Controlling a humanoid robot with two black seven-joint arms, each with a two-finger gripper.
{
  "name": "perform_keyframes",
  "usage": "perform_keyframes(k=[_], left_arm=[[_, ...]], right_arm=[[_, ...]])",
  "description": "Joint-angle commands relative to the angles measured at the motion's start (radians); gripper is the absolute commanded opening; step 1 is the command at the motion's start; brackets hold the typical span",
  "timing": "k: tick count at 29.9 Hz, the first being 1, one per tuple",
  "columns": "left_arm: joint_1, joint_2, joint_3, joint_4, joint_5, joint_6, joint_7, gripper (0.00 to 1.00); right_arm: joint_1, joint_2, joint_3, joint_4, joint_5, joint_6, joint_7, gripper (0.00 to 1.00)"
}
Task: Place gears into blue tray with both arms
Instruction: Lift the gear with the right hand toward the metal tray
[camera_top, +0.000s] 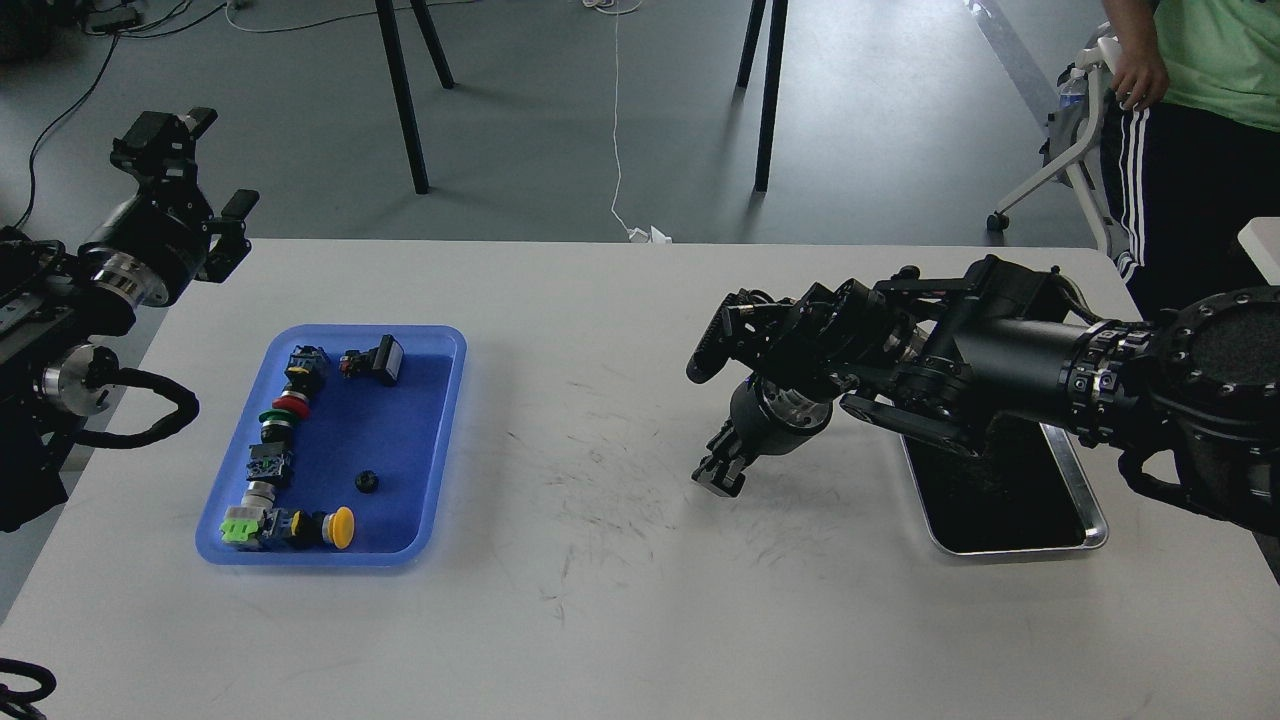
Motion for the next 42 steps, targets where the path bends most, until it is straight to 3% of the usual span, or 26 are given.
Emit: perform_keyframes(k=[1, 11, 16, 23, 27, 34, 42], left_arm=[[0.000, -0.007, -0.001, 0.000, 0.000, -0.001, 0.000, 0.98], [0.000, -0.007, 0.001, 0.000, 0.000, -0.001, 0.000, 0.98], [0.002, -0.007, -0.001, 0.000, 0.000, -0.001, 0.000, 0.98], [0.002, -0.007, 0.001, 0.000, 0.000, -0.001, 0.000, 0.98], [0.005, -0.007, -0.001, 0.000, 0.000, -0.001, 0.000, 0.98], [0.008, -0.005, 0.001, 0.000, 0.000, -0.002, 0.000, 0.98], [0.017, -0.007, 0.002, 0.000, 0.000, -0.001, 0.000, 0.98]], right_arm=[[-0.001, -0.001, 0.000, 0.000, -0.002, 0.000, 0.000, 0.41], [0.005, -0.001, -0.002, 0.014, -0.006, 0.000, 0.000, 0.22], [0.005, -0.001, -0.003, 0.014, -0.009, 0.000, 0.000, 0.20], [0.020, -0.001, -0.023, 0.018, -0.009, 0.000, 0.000, 0.04], [0.045, -0.011, -0.022, 0.020, 0.000, 0.000, 0.000, 0.03], [0.091, -0.149, 0.043, 0.031, 0.003, 0.000, 0.000, 0.02], [0.115, -0.407, 0.080, 0.173, 0.002, 0.000, 0.000, 0.02]])
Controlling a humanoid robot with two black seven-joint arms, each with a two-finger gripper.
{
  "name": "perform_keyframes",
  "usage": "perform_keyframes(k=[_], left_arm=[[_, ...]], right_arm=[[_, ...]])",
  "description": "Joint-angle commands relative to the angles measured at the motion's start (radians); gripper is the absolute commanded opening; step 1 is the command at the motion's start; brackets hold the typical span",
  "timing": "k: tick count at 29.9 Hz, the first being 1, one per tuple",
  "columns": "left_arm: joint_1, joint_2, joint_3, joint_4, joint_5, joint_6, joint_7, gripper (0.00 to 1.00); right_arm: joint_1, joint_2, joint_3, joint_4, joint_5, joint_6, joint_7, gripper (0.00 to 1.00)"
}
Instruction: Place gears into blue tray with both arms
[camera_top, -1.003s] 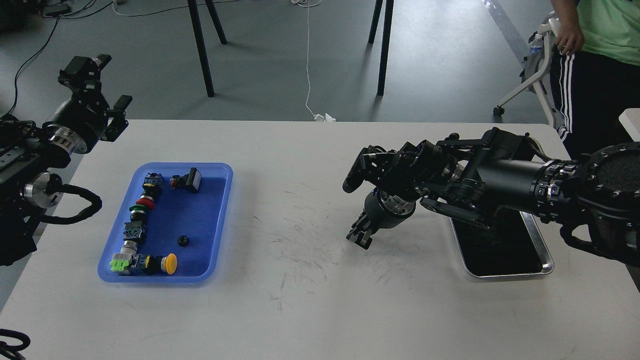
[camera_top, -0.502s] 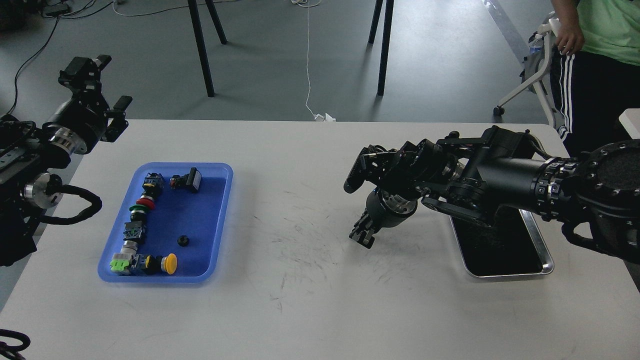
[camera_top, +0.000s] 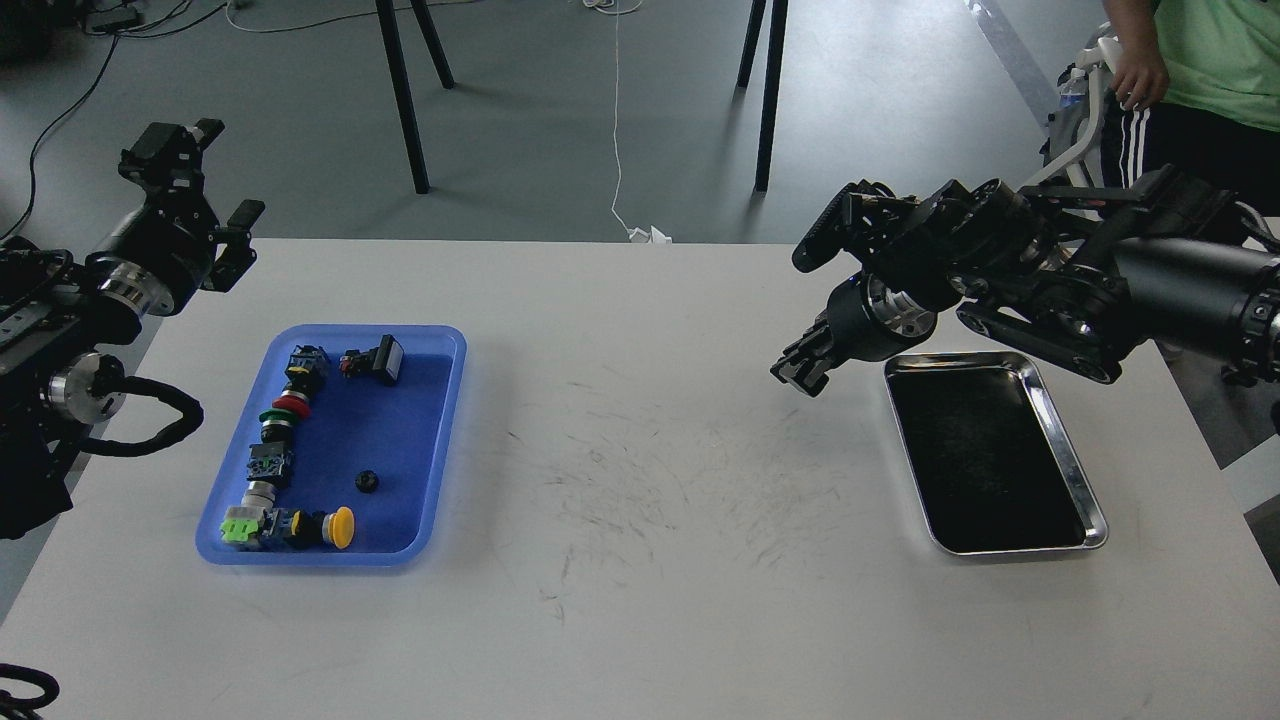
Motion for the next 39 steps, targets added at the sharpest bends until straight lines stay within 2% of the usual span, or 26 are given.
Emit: perform_keyframes(k=[1, 8, 16, 22, 28, 39], left_arm=[[0.006, -0.003, 0.000, 0.000, 0.000, 0.001, 0.000, 0.98], [0.008, -0.013, 0.002, 0.000, 0.002, 0.001, 0.000, 0.98], [0.013, -0.015, 0.003, -0.002, 0.002, 0.001, 0.000, 0.98], [0.022, -0.015, 0.003, -0.002, 0.003, 0.000, 0.000, 0.98], [0.031, -0.013, 0.003, -0.002, 0.003, -0.003, 0.000, 0.98], [0.034, -0.013, 0.005, -0.002, 0.003, -0.005, 0.000, 0.98]], right_arm=[[0.015, -0.106, 0.003, 0.055, -0.002, 0.000, 0.000, 0.02], [-0.002, -0.230, -0.006, 0.064, -0.002, 0.000, 0.000, 0.02], [-0.071, -0.302, -0.011, 0.055, -0.009, 0.000, 0.000, 0.03], [-0.123, -0.304, -0.013, 0.040, -0.014, 0.000, 0.000, 0.04], [-0.171, -0.298, -0.011, -0.055, -0.014, 0.000, 0.000, 0.05], [-0.174, -0.272, -0.011, -0.065, -0.012, 0.000, 0.000, 0.09]])
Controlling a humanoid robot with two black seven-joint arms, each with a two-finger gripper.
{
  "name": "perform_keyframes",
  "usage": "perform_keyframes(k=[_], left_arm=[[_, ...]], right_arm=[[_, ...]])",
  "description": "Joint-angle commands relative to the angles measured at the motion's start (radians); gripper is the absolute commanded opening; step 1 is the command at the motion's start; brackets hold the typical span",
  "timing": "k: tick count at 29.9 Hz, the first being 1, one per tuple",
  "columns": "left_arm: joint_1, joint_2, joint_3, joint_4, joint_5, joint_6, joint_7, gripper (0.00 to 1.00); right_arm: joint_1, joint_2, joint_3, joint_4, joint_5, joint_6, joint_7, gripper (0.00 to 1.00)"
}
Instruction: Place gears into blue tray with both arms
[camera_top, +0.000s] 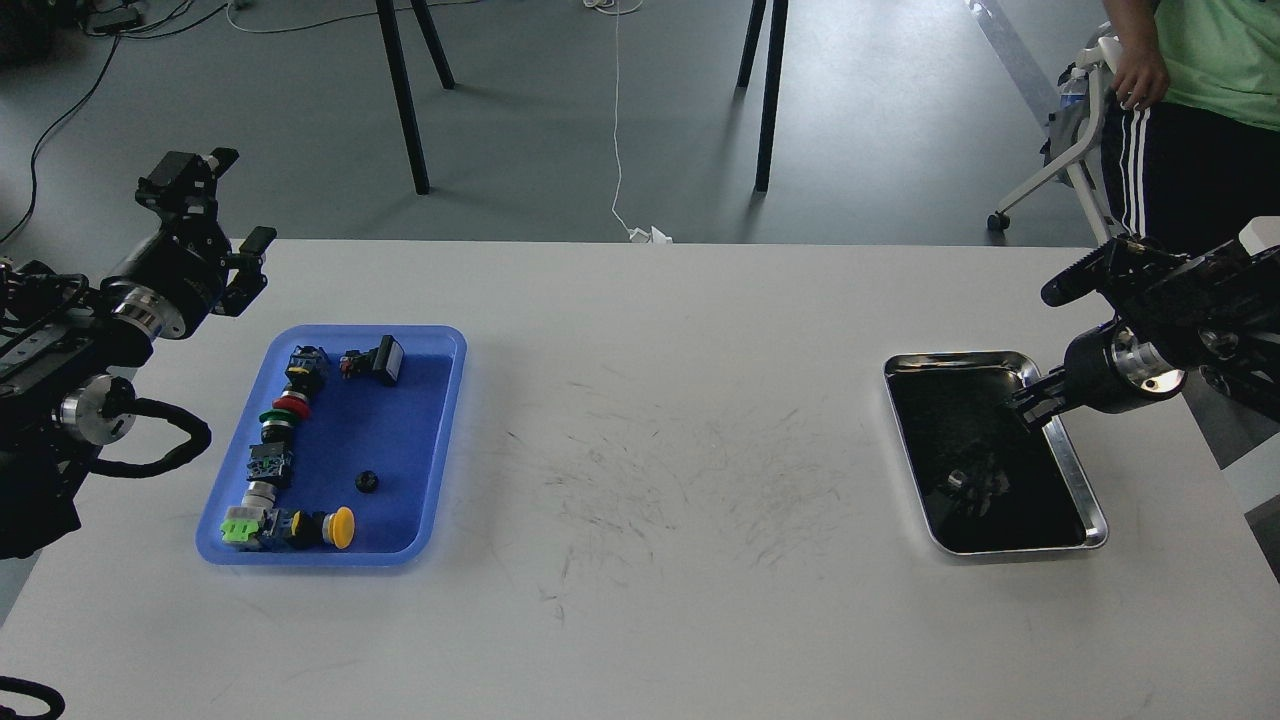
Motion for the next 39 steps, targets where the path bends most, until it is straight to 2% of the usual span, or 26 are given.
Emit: perform_keyframes(k=[1, 4, 7, 10, 12, 13, 21, 24, 28, 39], left_arm=[[0.001, 0.000, 0.000, 0.000, 0.000, 0.000, 0.000, 0.98], [-0.001, -0.002, 0.000, 0.000, 0.000, 0.000, 0.000, 0.98], [0.001, 0.000, -0.002, 0.000, 0.000, 0.000, 0.000, 0.98], [0.001, 0.000, 0.000, 0.000, 0.000, 0.000, 0.000, 0.98], [0.001, 0.000, 0.000, 0.000, 0.001, 0.000, 0.000, 0.98], [0.001, 0.000, 0.000, 0.000, 0.001, -0.002, 0.000, 0.98], [0.006, 0.018, 0.000, -0.002, 0.006, -0.009, 0.000, 0.98], [0.016, 0.076, 0.002, -0.011, 0.015, -0.067, 0.000, 0.98], [0.016, 0.154, 0.006, -0.011, 0.015, -0.067, 0.000, 0.98], [0.026, 0.147, 0.018, -0.009, 0.018, -0.067, 0.000, 0.98]], right_arm=[[0.000, 0.016, 0.000, 0.000, 0.000, 0.000, 0.000, 0.11], [0.000, 0.025, 0.000, -0.004, 0.000, 0.000, 0.000, 0.18], [0.000, 0.033, 0.009, -0.012, 0.003, 0.000, 0.000, 0.34], [0.000, 0.039, 0.011, -0.012, 0.003, 0.000, 0.000, 0.41], [0.000, 0.039, 0.012, -0.012, 0.006, 0.000, 0.000, 0.52], [0.000, 0.040, 0.014, -0.012, 0.008, 0.000, 0.000, 0.54], [0.003, 0.042, 0.043, -0.009, 0.011, 0.000, 0.000, 0.56], [0.005, 0.044, 0.081, -0.009, 0.011, 0.000, 0.000, 0.57], [0.004, 0.045, 0.125, 0.000, 0.012, 0.000, 0.000, 0.58], [-0.046, 0.065, 0.216, -0.006, 0.014, 0.000, 0.000, 0.61]])
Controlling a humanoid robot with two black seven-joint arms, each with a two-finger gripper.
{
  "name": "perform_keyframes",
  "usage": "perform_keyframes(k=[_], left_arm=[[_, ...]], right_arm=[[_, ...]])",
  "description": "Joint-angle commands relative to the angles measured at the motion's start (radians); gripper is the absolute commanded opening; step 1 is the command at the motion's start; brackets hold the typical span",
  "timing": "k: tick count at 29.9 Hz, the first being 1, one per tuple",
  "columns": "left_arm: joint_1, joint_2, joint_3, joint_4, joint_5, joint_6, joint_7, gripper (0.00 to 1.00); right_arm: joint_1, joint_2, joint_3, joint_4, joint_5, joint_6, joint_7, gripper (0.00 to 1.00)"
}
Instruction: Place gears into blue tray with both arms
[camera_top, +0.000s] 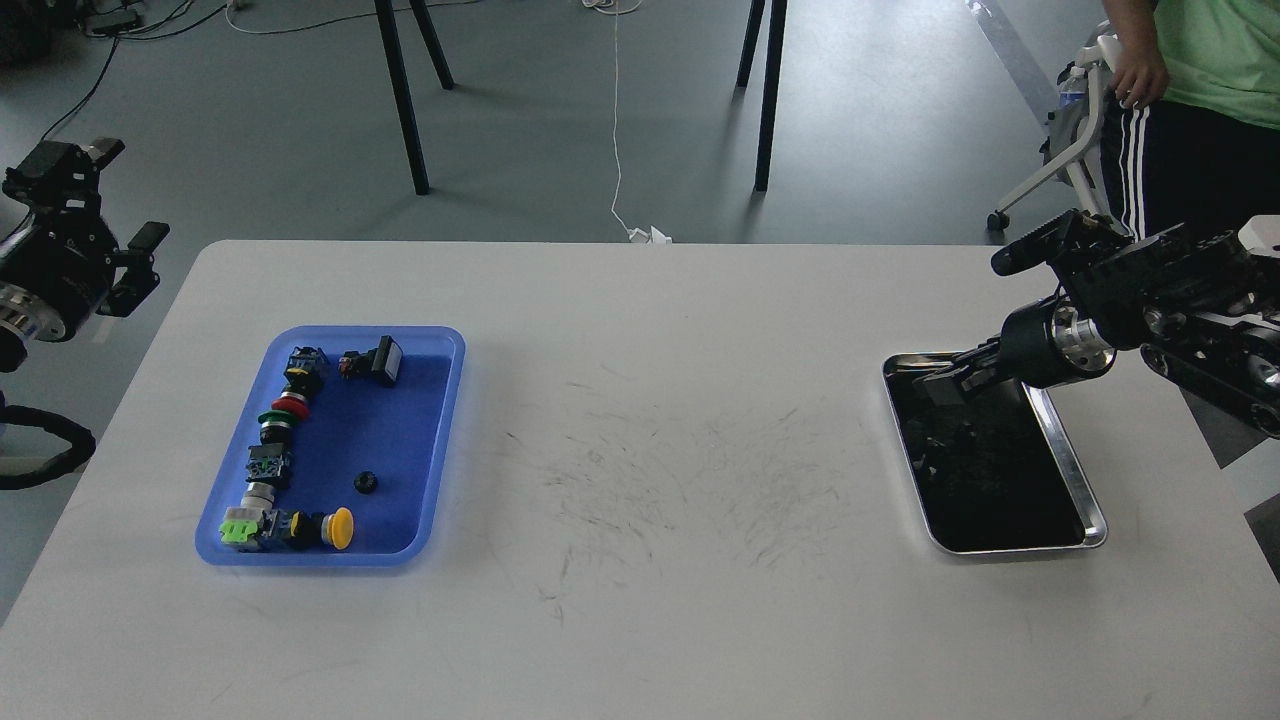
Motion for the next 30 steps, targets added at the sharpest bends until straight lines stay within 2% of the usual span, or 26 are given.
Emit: perform_keyframes(k=[1, 10, 18, 30], left_arm=[[0.002, -0.001, 0.018, -0.012, 0.012, 0.000, 0.000, 0.98], [-0.018, 0.013, 0.043, -0.075, 0.233, 0.000, 0.000, 0.98], [-0.055, 0.082, 0.043, -0.170, 0.389, 0.000, 0.000, 0.98], [-0.066, 0.217, 0.032, -0.482, 0.693, 0.000, 0.000, 0.98]], right_arm=[[-0.003, 0.007, 0.040, -0.001, 0.002, 0.000, 0.000, 0.62], [-0.015, 0.024, 0.134, -0.008, 0.075, -0.010, 0.000, 0.69], [-0.020, 0.032, 0.136, -0.020, 0.117, -0.047, 0.000, 0.70], [-0.030, 0.036, 0.139, -0.020, 0.126, -0.070, 0.000, 0.72]])
